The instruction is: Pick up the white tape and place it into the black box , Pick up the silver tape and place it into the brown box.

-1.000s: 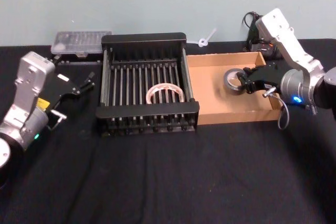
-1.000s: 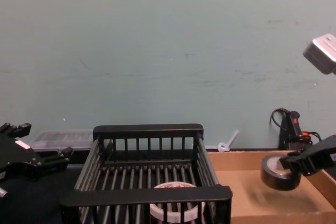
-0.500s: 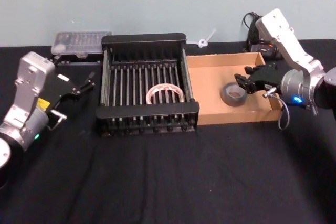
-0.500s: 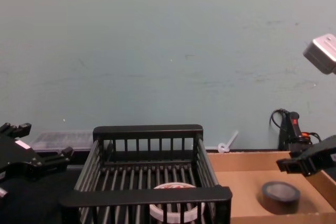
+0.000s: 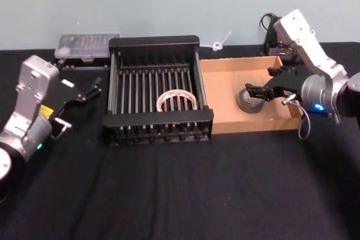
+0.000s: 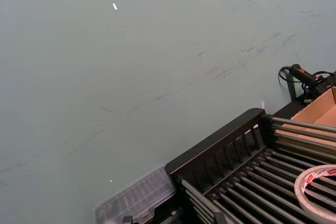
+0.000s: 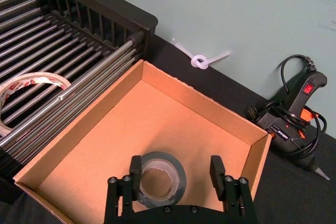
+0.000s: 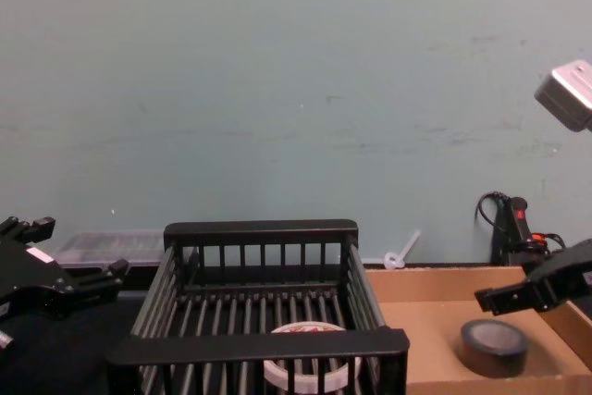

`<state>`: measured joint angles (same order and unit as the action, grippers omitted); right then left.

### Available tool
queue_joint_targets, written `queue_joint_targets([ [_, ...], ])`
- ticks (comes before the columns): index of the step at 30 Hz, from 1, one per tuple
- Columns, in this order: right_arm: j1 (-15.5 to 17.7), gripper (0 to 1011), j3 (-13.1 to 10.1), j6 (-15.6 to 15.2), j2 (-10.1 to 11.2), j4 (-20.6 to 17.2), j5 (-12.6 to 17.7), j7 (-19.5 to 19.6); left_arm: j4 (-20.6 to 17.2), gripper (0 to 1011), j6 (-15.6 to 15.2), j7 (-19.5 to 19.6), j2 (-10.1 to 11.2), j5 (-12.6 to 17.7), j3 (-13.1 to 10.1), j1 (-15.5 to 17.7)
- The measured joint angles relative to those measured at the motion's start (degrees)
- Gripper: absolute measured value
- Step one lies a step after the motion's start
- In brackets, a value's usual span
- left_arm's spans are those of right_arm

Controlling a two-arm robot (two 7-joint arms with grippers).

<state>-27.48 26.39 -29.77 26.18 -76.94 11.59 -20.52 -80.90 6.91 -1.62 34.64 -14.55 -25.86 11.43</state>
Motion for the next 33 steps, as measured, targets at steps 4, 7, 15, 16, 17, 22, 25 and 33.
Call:
queue_joint_targets([
  [4, 0.0, 920, 0.0, 0.0, 0.0, 0.0, 0.0, 0.0, 0.0, 1001, 0.0, 0.0, 0.0, 0.0, 0.0, 0.0],
  [7, 0.0, 995, 0.0, 0.0, 0.0, 0.0, 0.0, 0.0, 0.0, 1001, 0.0, 0.0, 0.0, 0.0, 0.0, 0.0],
  [15, 0.1, 1002, -0.3, 0.0, -0.1, 0.0, 0.0, 0.2, 0.0, 1001, 0.0, 0.0, 0.0, 0.0, 0.0, 0.0],
  [16, 0.3, 1002, -0.5, 0.1, -0.3, -0.1, 0.0, 0.4, 0.0, 1001, 0.0, 0.0, 0.0, 0.0, 0.0, 0.0],
  [17, 0.5, 1002, -0.9, 0.1, -0.4, -0.2, -0.1, 0.7, 0.0, 1001, 0.0, 0.0, 0.0, 0.0, 0.0, 0.0],
  [22, 2.8, 1002, -3.8, 2.5, -1.6, -1.9, -0.8, 4.6, 0.0, 1001, 0.0, 0.0, 0.0, 0.0, 0.0, 0.0],
  [25, 4.7, 1002, -5.6, 5.6, -2.1, -3.5, -1.4, 6.9, 0.0, 1001, 0.0, 0.0, 0.0, 0.0, 0.0, 0.0],
  [33, 10.7, 1002, -9.6, 16.2, -2.8, -6.6, -2.6, 11.5, 0.0, 1001, 0.0, 0.0, 0.0, 0.0, 0.0, 0.0],
])
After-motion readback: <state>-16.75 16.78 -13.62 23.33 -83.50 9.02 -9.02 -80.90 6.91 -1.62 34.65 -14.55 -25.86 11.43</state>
